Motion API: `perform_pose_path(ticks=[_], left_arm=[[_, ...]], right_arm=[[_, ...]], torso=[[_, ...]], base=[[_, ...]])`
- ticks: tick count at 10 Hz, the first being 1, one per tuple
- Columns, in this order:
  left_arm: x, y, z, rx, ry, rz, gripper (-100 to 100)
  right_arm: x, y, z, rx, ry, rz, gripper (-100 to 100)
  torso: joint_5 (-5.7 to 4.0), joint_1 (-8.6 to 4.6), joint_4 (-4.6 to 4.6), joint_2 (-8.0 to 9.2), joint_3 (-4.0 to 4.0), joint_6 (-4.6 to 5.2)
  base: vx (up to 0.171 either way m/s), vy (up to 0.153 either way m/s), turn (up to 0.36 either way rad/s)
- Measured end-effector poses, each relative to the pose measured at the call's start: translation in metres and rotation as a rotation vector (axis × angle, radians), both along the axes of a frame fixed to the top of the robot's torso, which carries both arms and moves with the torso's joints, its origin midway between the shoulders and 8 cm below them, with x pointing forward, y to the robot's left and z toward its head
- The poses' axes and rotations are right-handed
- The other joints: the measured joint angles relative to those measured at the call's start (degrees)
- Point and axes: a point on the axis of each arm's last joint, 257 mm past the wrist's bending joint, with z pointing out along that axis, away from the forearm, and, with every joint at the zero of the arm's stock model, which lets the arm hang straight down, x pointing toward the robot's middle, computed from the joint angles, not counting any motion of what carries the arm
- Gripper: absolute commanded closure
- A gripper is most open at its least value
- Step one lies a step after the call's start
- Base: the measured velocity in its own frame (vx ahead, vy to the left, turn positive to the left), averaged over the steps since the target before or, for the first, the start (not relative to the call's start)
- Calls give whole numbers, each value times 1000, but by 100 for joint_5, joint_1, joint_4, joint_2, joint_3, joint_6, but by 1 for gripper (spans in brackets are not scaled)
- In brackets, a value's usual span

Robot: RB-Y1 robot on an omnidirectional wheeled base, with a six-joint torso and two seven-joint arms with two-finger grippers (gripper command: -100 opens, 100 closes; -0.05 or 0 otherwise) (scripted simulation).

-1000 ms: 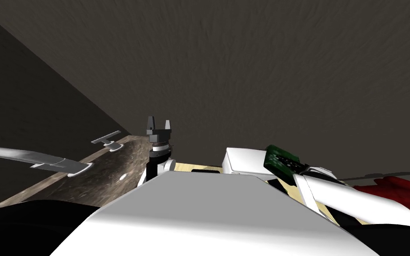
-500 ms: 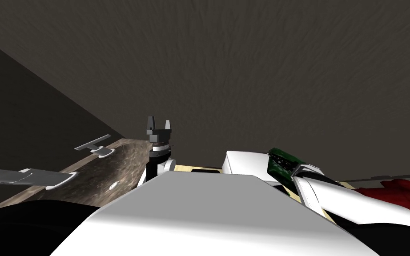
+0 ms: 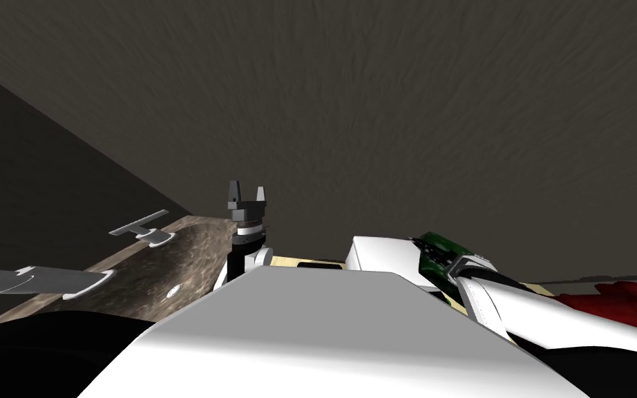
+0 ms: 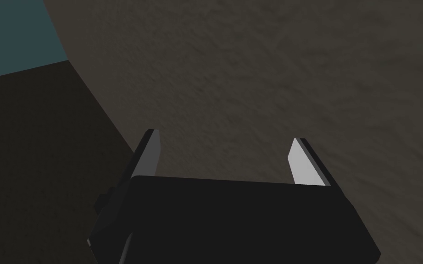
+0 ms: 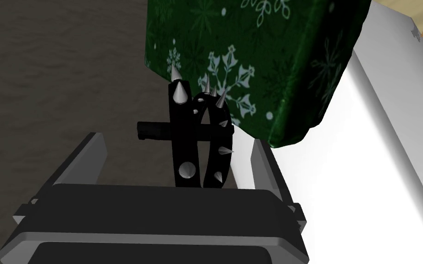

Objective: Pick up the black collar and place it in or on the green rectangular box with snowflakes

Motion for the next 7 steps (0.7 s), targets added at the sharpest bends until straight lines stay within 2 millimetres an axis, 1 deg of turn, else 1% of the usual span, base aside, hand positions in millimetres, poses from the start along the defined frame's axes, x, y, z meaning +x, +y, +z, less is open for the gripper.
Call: perform_pose_path(ticks=[2, 3, 4, 5, 6, 7], left_arm=[[0, 0, 0, 0, 0, 0, 0], [0, 0, 0, 0, 0, 0, 0], [0, 0, 0, 0, 0, 0, 0], [0, 0, 0, 0, 0, 0, 0], [0, 0, 0, 0, 0, 0, 0], [0, 0, 0, 0, 0, 0, 0]], right_arm=[[0, 0, 0, 0, 0, 0, -100], [0, 0, 0, 0, 0, 0, 0], [0, 0, 0, 0, 0, 0, -100], [15, -3, 1, -26, -5, 30, -100], [33, -7, 4, -60, -13, 68, -100], [48, -6, 7, -94, -13, 103, -100]], torso=[[0, -3, 0, 2, 1, 0], [-1, -3, 1, 2, 1, 0], [-1, -3, 1, 2, 1, 0], [5, 34, -3, -20, -11, -3], [11, 46, -7, -33, -19, 0], [7, 27, -6, -25, -15, -2]], base=[[0, 0, 0], [0, 0, 0], [74, 116, -507], [91, 144, -135], [47, 68, -68], [6, 11, 11]])
